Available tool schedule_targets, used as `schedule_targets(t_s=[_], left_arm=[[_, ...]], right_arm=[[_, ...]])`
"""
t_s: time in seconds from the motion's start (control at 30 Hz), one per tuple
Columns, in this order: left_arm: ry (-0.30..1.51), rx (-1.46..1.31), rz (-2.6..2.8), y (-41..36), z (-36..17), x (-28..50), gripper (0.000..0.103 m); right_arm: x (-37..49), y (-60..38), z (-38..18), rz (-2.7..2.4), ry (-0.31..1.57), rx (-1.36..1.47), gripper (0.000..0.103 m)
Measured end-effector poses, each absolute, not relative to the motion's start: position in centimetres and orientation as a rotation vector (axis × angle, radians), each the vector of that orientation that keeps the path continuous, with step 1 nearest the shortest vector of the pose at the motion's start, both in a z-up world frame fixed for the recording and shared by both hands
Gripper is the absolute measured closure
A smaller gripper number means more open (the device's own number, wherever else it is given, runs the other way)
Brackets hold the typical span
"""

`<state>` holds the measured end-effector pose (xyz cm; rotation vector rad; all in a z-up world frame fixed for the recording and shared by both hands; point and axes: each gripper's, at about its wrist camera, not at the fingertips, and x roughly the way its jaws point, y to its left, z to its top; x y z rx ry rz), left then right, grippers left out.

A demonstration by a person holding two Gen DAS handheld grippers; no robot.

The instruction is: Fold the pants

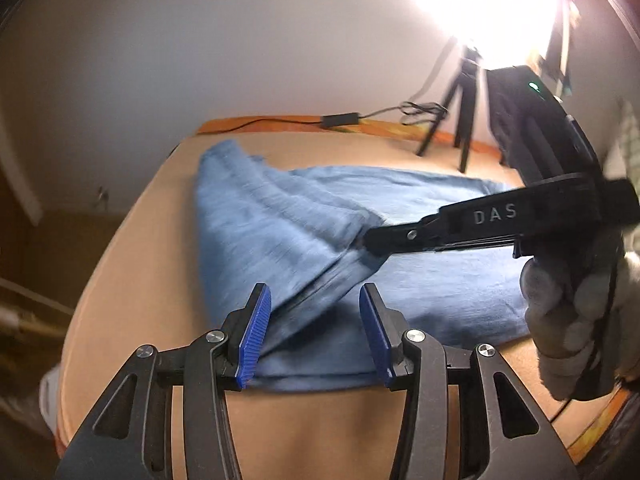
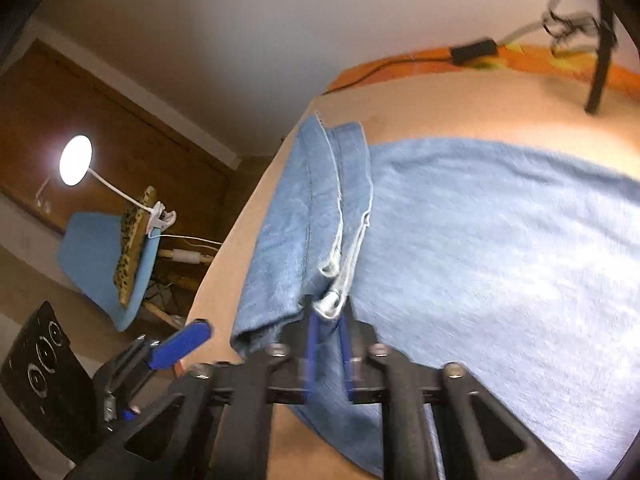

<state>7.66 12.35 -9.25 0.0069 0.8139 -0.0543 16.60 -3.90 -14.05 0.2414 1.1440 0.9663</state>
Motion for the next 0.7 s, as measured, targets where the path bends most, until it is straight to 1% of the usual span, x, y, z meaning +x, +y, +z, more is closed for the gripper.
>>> schedule_targets(t_s=[0.1,0.17,0.2,0.23,0.27,0.4,0.7], left_arm=[[0.807,0.120,-0.068,10.7,-9.6,7.9,0.058],[0.811,0.130,-0.073,10.8,-9.8,8.3,0.058],[0.818,0.122,-0.078,11.2,-10.0,8.7,0.058],[0.823,0.115,-0.080,11.2,-10.2,9.3,0.057],[0.833,0.115,-0.086,11.2,-10.6,9.8,0.057],[0.872,0.176,-0.080,9.9,-12.3,11.3,0.057],[0.859,0.150,-0.067,9.5,-13.4,13.4,0.057]], right_arm=[[17.1,-4.7,-14.9,0.983,1.172,0.266,0.097],[17.2,-5.1,-14.6,0.987,1.147,0.224,0.084],[17.3,-5.3,-14.4,0.993,1.138,0.215,0.079],[17.6,-5.9,-14.0,0.987,1.121,0.214,0.070],[17.9,-6.4,-13.9,0.978,1.113,0.215,0.066],[19.5,-8.9,-13.7,0.956,1.110,0.280,0.066],[20.7,-11.6,-14.4,0.956,1.129,0.307,0.066]])
